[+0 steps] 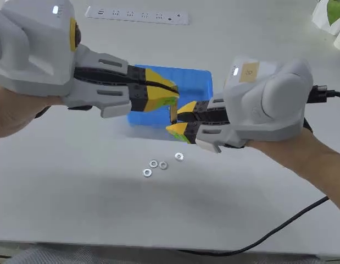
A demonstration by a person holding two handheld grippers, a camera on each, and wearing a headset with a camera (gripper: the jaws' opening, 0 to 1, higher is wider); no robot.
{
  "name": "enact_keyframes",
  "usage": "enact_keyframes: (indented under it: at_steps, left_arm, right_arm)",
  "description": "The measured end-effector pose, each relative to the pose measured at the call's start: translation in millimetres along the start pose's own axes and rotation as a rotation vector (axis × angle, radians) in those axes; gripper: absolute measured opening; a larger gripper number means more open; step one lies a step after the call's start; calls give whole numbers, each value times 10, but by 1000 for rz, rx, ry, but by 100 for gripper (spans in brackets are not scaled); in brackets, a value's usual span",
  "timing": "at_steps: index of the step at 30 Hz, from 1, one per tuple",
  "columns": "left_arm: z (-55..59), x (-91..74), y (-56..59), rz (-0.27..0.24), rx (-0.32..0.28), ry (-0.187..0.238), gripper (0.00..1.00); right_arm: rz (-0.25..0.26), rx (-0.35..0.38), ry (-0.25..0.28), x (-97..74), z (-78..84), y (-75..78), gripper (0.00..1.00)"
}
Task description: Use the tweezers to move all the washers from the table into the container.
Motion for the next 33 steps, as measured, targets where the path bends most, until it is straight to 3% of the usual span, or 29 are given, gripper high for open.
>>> enact_keyframes:
  at_steps: [7, 14, 33]
  left_arm:
    - [109, 78, 159, 29, -41, -3, 4]
    - [182, 88, 247, 31, -67, -17, 4]
    - [256, 209, 226, 30, -66, -41, 4]
  right_arm:
    - [-12, 21, -26, -1, 171, -99, 15]
    - [-21, 13, -46, 55, 271, -170, 16]
    - [-25, 28, -78, 162, 406, -118, 15]
Point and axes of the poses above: the centre of the closed fingertips' face, and the gripper's own axes: x roughly forward along the fingers, y roughly to its right, z roughly out of its underside, the point moved 8 cm from there along -x, roughly backward along the fingers, and after that the axes turned 3 degrees about -y, right-handed, at the moved point
